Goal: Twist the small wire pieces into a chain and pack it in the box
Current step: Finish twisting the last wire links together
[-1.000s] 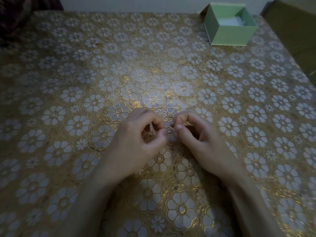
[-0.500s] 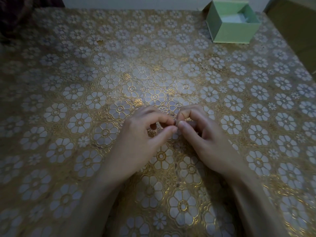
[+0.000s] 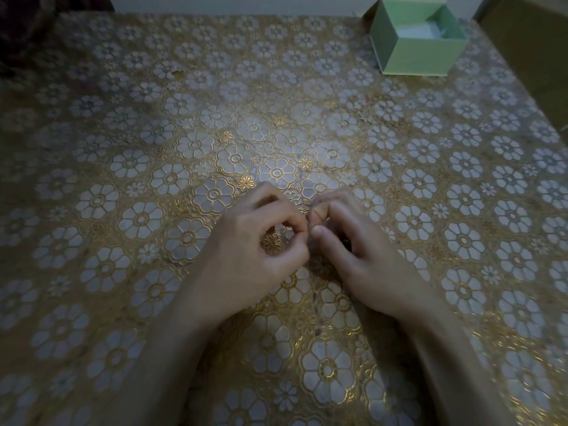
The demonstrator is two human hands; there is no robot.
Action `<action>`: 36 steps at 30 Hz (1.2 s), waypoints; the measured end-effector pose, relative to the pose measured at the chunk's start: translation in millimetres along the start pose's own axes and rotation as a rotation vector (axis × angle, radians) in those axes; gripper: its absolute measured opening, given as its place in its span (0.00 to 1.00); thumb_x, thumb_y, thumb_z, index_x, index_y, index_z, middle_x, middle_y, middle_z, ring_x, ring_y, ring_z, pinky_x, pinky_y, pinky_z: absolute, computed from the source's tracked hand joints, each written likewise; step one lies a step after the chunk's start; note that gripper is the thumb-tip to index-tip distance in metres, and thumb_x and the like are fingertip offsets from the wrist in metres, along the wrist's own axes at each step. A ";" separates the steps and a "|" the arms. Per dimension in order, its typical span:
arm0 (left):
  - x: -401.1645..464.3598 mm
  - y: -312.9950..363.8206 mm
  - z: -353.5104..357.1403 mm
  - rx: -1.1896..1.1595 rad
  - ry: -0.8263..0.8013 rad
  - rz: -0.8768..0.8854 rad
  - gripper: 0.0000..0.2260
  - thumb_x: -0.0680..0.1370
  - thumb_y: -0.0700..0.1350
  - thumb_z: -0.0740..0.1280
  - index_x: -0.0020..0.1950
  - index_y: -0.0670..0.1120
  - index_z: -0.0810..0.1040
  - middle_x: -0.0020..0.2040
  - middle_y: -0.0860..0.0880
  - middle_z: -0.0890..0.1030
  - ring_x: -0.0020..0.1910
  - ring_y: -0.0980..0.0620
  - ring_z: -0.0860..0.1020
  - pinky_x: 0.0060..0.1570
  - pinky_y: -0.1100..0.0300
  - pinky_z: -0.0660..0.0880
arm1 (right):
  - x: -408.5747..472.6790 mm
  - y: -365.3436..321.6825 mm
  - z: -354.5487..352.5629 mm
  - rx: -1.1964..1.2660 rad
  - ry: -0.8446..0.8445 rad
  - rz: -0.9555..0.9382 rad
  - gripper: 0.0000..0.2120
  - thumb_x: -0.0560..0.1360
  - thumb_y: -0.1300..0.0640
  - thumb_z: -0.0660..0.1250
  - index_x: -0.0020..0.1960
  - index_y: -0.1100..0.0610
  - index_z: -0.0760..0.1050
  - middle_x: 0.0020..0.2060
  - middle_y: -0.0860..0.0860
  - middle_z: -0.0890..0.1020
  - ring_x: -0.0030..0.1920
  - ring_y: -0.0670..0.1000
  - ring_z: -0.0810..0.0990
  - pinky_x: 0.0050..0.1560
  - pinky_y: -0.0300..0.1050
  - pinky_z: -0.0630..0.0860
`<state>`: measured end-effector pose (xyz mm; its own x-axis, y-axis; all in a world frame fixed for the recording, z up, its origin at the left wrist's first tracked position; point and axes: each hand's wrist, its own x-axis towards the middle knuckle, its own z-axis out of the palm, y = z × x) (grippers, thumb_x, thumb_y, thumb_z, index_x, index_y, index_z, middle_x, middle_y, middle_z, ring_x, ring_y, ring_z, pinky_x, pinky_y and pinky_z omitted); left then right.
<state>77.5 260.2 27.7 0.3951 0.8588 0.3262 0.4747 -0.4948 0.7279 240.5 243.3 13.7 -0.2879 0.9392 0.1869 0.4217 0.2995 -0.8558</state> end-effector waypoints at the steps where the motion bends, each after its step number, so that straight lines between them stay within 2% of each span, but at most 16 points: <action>1: -0.2 -0.8 0.7 -0.004 -0.020 -0.013 0.03 0.70 0.46 0.65 0.38 0.47 0.76 0.41 0.52 0.73 0.40 0.55 0.73 0.40 0.64 0.67 | 0.1 0.0 -0.3 -0.007 -0.006 -0.001 0.03 0.75 0.49 0.55 0.44 0.45 0.67 0.49 0.47 0.72 0.47 0.45 0.73 0.48 0.49 0.72; 7: -1.1 -3.9 1.9 0.003 -0.057 -0.028 0.05 0.70 0.48 0.64 0.39 0.47 0.75 0.42 0.52 0.73 0.42 0.51 0.74 0.40 0.56 0.71 | 0.5 -0.5 -0.8 -0.006 -0.030 0.007 0.02 0.74 0.48 0.55 0.43 0.44 0.66 0.47 0.50 0.73 0.47 0.48 0.73 0.50 0.53 0.71; 12: -1.2 -3.8 0.9 0.045 -0.049 -0.013 0.04 0.69 0.48 0.64 0.39 0.47 0.75 0.43 0.52 0.73 0.41 0.53 0.72 0.39 0.59 0.69 | 0.4 -0.7 -0.7 0.004 -0.026 0.012 0.03 0.74 0.48 0.56 0.43 0.45 0.67 0.47 0.49 0.73 0.47 0.48 0.74 0.50 0.53 0.72; 16: -2.0 -1.6 3.0 0.161 -0.038 0.016 0.04 0.70 0.47 0.63 0.39 0.47 0.73 0.43 0.51 0.72 0.40 0.52 0.72 0.37 0.57 0.71 | 0.1 -1.3 0.4 -0.002 -0.016 0.029 0.05 0.74 0.48 0.56 0.44 0.47 0.69 0.47 0.47 0.73 0.47 0.45 0.73 0.49 0.50 0.72; 20: -0.6 -3.4 1.2 0.002 -0.007 -0.052 0.05 0.71 0.48 0.64 0.38 0.47 0.75 0.42 0.52 0.73 0.38 0.56 0.72 0.37 0.64 0.67 | 1.4 -2.6 2.2 0.041 0.045 0.055 0.06 0.73 0.47 0.58 0.43 0.47 0.71 0.46 0.47 0.75 0.46 0.47 0.74 0.48 0.48 0.72; 24: 0.6 -5.5 -3.0 -0.109 0.007 -0.108 0.07 0.71 0.50 0.65 0.38 0.48 0.78 0.38 0.52 0.76 0.39 0.53 0.74 0.39 0.66 0.68 | 1.5 -5.6 3.5 0.128 0.121 0.096 0.05 0.73 0.49 0.63 0.42 0.49 0.73 0.42 0.49 0.76 0.37 0.53 0.73 0.39 0.44 0.70; 26: 0.7 -5.8 -3.3 -0.116 0.005 -0.116 0.07 0.71 0.51 0.65 0.38 0.49 0.78 0.37 0.54 0.77 0.40 0.54 0.75 0.39 0.65 0.68 | 1.3 -6.3 3.0 0.178 0.135 0.106 0.02 0.72 0.54 0.65 0.41 0.49 0.73 0.41 0.49 0.76 0.34 0.50 0.72 0.36 0.38 0.67; 29: 0.5 -7.1 -3.6 -0.117 -0.001 -0.122 0.08 0.71 0.52 0.65 0.39 0.50 0.79 0.38 0.55 0.78 0.41 0.55 0.75 0.40 0.65 0.68 | 0.6 -7.4 1.6 0.200 0.137 0.102 0.04 0.71 0.56 0.67 0.40 0.48 0.74 0.41 0.46 0.76 0.30 0.41 0.68 0.34 0.30 0.64; 33: -0.4 -9.4 -5.5 -0.093 -0.012 -0.122 0.08 0.71 0.54 0.64 0.40 0.52 0.80 0.38 0.55 0.79 0.42 0.54 0.75 0.41 0.64 0.69 | 0.7 -7.7 1.1 0.205 0.155 0.087 0.06 0.69 0.57 0.69 0.39 0.47 0.76 0.41 0.45 0.77 0.31 0.40 0.69 0.34 0.29 0.64; 36: -0.8 -11.8 -7.0 -0.039 -0.037 -0.089 0.10 0.71 0.54 0.65 0.40 0.50 0.81 0.37 0.57 0.79 0.42 0.56 0.75 0.42 0.66 0.68 | 0.9 -7.4 1.6 0.149 0.154 0.093 0.03 0.70 0.57 0.69 0.39 0.49 0.77 0.41 0.44 0.78 0.32 0.42 0.71 0.35 0.29 0.65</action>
<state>66.1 266.3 23.0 0.3818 0.8932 0.2374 0.4782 -0.4107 0.7763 235.8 241.7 19.5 -0.1137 0.9797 0.1653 0.3054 0.1928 -0.9325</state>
